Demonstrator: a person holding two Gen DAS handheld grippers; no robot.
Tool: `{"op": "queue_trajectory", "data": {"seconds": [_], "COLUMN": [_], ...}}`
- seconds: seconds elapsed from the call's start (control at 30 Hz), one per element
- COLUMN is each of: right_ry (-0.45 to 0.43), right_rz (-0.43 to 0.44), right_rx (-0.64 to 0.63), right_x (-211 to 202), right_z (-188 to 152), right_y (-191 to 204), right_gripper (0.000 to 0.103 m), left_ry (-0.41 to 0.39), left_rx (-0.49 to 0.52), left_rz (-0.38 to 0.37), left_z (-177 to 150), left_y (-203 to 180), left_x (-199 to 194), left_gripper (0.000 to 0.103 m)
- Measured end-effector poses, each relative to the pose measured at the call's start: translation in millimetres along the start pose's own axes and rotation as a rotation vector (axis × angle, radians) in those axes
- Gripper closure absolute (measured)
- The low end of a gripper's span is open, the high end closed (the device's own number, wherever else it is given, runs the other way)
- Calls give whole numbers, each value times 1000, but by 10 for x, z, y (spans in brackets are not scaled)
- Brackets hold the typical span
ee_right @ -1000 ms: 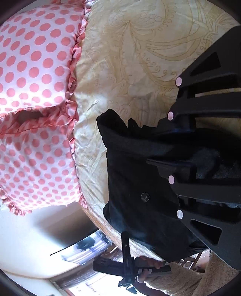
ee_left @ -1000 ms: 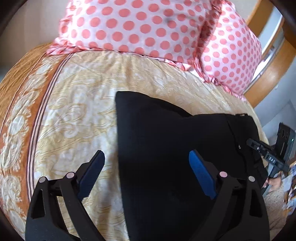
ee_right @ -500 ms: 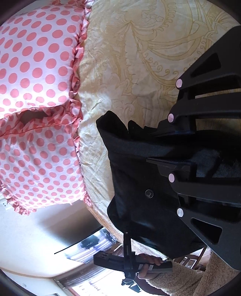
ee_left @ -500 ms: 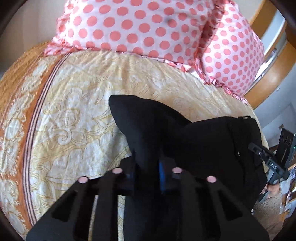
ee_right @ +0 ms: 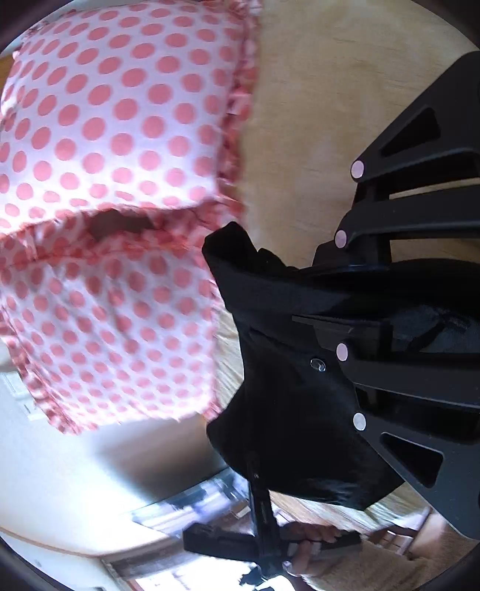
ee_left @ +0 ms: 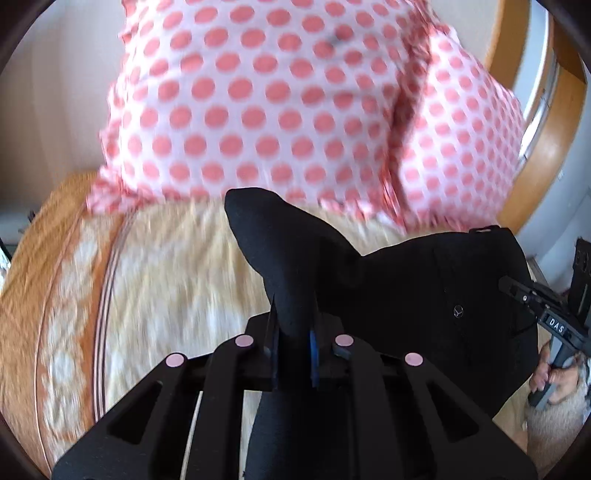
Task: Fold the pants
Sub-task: 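Lift the held trouser edge with the right gripper and fold it over, then lower the folded trousers and open the right gripper to release them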
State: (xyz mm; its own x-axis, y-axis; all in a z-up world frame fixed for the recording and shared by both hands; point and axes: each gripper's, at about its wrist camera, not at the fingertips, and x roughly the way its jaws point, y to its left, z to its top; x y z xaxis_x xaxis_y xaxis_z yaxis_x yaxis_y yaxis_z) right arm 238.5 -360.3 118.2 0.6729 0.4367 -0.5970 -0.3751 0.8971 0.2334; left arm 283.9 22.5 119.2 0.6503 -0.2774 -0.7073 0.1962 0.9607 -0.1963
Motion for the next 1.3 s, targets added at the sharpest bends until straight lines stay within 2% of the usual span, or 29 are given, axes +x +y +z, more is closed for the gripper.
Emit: {"op": "queue_trajectory", "data": {"seconds": [0.1, 0.17, 0.2, 0.27, 0.3, 0.37, 0.43, 0.5, 0.53, 0.57, 0.6, 0.67, 0.73, 0.8, 0.87, 0.93, 1.0, 1.03, 1.07, 1.1, 1.2, 1.3], "right_ry": [-34, 18, 53, 175, 190, 190, 197, 201, 195, 166, 124, 46, 3, 16, 55, 117, 195, 261, 239, 242, 249, 225], "right_rz": [-58, -104, -123, -183, -201, -244, -288, -327, -341, -373, -410, -449, -401, -320, -295, -279, -303, -327, -337, -348, -354, -327], "right_rx": [19, 52, 67, 104, 104, 69, 43, 37, 44, 58, 66, 73, 52, -20, -79, -122, -150, -162, -159, -146, -101, -37], "right_x": [266, 559, 675, 1000, 1057, 1074, 1079, 1033, 986, 856, 690, 384, 182, 76, 124, 274, 448, 579, 583, 585, 589, 480], "right_z": [231, 292, 280, 184, 150, 147, 156, 145, 135, 127, 111, 98, 81, -36, -141, -256, -356, -438, -467, -476, -463, -472], "right_y": [-144, -296, -354, -460, -466, -406, -357, -351, -354, -379, -391, -365, -253, 16, 208, 375, 451, 455, 449, 432, 376, 317], "right_gripper": [86, 86, 86, 85, 84, 82, 75, 56, 52, 48, 47, 47, 46, 47, 47, 47, 45, 45, 41, 40, 34, 33], "left_ry": [-32, -5, 41, 98, 119, 111, 88, 72, 52, 21, -29, -112, -132, -101, -37, 2, 71, 108, 144, 122, 121, 113], "left_rx": [-5, 16, 26, 21, 16, 9, 27, 47, 58, 70, 91, 127, 147, 141, 129, 127, 120, 105, 88, 98, 93, 73], "left_rz": [31, 67, 86, 114, 135, 165, 206, 233, 250, 275, 294, 269, 196, 111, 40, 30, 47, 50, 60, 69, 89, 93], "left_z": [241, 327, 339, 292, 243, 177, 169, 189, 194, 190, 169, 56, -99, -285, -516, -675, -818, -874, -923, -947, -967, -977], "left_y": [78, 131, 153, 206, 228, 238, 195, 153, 131, 105, 64, -58, -197, -321, -488, -576, -612, -595, -578, -587, -635, -602], "left_x": [216, 466, 656, 906, 1028, 1128, 1129, 1040, 952, 836, 654, 286, 65, -59, -47, 16, 215, 302, 413, 423, 454, 341], "left_gripper": [91, 91, 91, 89, 84, 75, 69, 63, 61, 54, 41, 28, 22, 20, 20, 20, 20, 20, 19, 16, 11, 11]}}
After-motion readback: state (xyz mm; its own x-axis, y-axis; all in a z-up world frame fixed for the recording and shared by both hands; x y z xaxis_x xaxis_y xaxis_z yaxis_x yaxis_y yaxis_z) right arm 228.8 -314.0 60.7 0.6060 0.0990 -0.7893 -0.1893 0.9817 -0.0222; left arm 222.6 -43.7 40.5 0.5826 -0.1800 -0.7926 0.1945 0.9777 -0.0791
